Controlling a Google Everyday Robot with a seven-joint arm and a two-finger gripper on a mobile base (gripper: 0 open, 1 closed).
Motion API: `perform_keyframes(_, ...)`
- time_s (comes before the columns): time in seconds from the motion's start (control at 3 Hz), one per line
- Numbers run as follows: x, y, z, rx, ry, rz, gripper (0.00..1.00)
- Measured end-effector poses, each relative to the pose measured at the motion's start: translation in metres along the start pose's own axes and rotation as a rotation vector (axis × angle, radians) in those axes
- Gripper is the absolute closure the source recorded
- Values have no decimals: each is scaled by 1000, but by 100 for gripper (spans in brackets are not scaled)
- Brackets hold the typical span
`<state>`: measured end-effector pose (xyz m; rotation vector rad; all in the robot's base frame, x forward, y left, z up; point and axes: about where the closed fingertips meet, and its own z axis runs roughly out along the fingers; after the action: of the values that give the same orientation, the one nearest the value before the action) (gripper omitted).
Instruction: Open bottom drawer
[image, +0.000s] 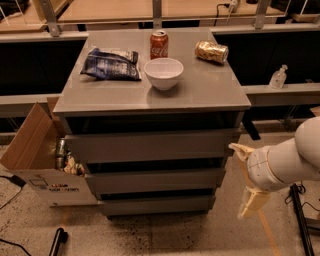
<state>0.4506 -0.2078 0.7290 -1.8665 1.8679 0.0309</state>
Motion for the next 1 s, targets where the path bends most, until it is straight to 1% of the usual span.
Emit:
perform_keyframes(0.33,5,1,15,-48,-28,17,0)
perform_keyframes(0.67,26,24,80,-117,-87,12,0)
perform_keyframes(1.0,43,56,152,-150,-132,-47,0)
